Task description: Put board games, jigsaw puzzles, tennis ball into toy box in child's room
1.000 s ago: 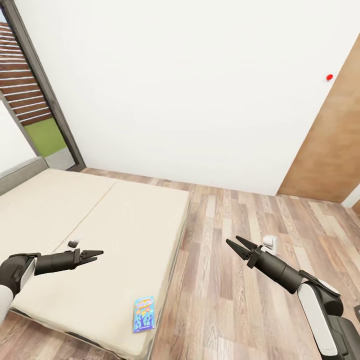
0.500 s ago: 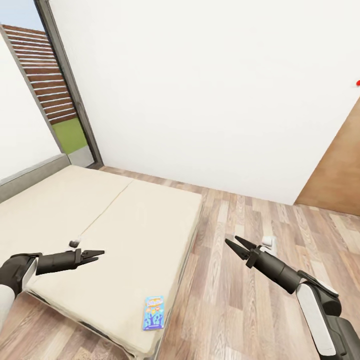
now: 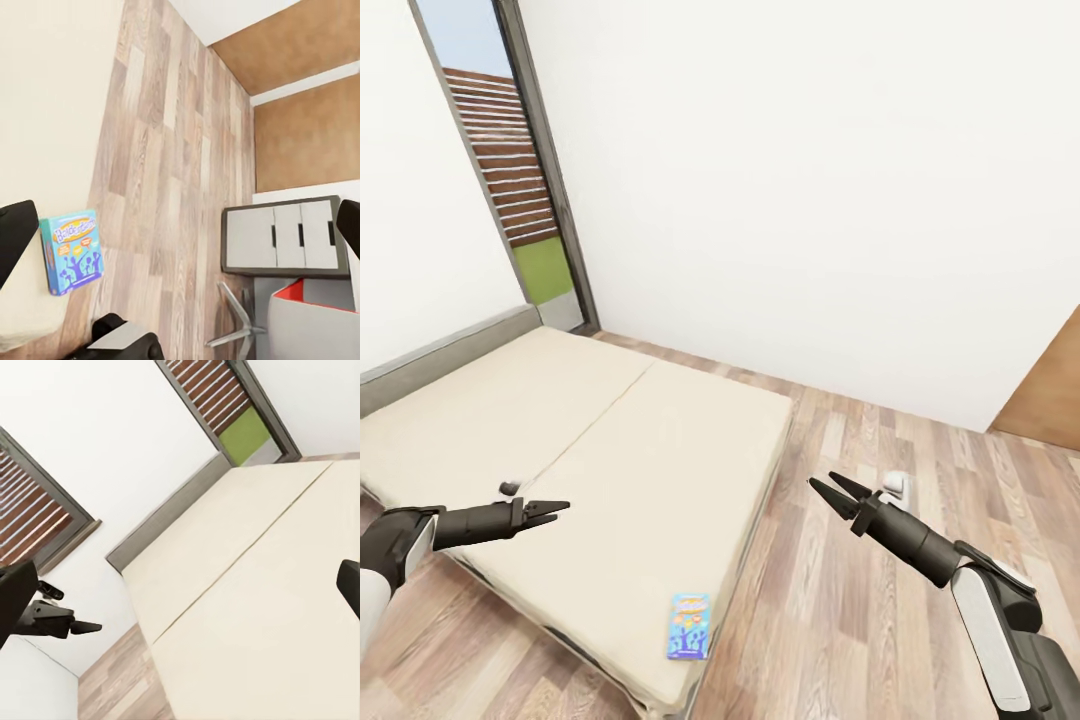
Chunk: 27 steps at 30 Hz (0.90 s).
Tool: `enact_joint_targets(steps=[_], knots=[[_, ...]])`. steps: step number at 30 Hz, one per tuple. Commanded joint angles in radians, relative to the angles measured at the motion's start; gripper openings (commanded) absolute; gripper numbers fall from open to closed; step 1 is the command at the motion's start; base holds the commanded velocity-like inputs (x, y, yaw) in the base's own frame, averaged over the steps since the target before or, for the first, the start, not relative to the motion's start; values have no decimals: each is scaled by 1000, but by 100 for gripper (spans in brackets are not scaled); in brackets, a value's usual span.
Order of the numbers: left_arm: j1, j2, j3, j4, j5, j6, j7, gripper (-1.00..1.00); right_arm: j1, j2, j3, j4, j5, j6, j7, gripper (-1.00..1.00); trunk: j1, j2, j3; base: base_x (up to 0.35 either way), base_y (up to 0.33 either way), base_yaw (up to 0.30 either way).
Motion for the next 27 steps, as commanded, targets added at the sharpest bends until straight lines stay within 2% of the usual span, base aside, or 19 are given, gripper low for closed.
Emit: enact_joint_targets(steps=[1, 13, 19, 27], knots=[[-2, -1, 7, 0, -11, 10, -5, 100, -1, 0, -1, 0, -6, 8, 1, 100, 1, -2, -1, 38, -50, 216], [-1, -1, 8, 0, -8, 10, 38, 100, -1, 0, 0, 0, -7, 8, 1, 100, 1, -2, 13, 98, -195, 216], [-1, -1, 7, 0, -8, 10, 42, 100, -1, 0, -1, 0, -7, 8, 1, 100, 1, -2, 20, 17, -71, 210], [-1, -2, 7, 0, -8, 10, 43, 100, -1, 0, -1, 0, -7, 9, 1, 100, 1, -2, 24, 2, -108, 94]])
